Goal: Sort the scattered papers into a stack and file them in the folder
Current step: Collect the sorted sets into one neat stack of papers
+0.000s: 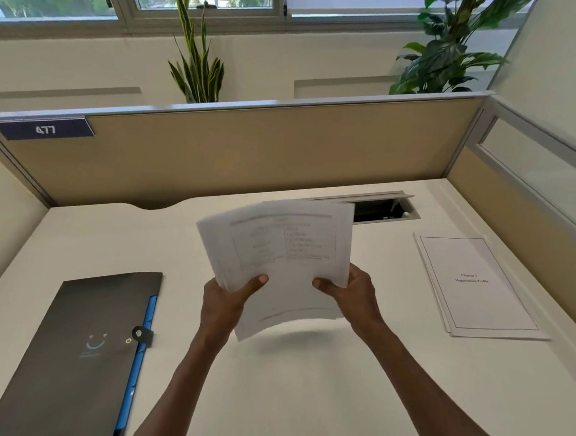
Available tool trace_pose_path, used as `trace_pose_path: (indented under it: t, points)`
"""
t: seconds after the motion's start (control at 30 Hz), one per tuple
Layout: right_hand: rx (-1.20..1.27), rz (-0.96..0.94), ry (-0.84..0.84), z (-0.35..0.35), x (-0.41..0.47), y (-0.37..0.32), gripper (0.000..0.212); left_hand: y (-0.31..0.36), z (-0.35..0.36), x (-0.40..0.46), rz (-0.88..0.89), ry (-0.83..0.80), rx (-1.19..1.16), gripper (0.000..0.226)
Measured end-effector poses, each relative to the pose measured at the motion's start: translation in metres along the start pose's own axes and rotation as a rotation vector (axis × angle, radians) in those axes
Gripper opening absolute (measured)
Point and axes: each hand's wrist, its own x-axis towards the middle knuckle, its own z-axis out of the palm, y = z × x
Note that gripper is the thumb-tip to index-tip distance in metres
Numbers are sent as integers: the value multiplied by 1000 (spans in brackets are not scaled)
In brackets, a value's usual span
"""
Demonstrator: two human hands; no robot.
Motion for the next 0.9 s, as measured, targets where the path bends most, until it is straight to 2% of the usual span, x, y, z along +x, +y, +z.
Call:
trace_pose_path:
  t: [0.2, 0.5, 0.67, 0.9]
  points:
    - [5, 8, -5, 10, -2, 8, 36, -9, 3, -4, -31, -67, 36, 39]
    - [-41, 9, -12, 5, -1, 10, 38, -12, 5, -5, -56, -57, 57, 42]
    - [-161, 84, -47, -2, -14, 40, 38, -41, 8, -24, -118, -60, 157, 38]
    - [-156, 165, -6, -23, -31, 57, 31, -46, 25, -36, -187, -37, 92, 29]
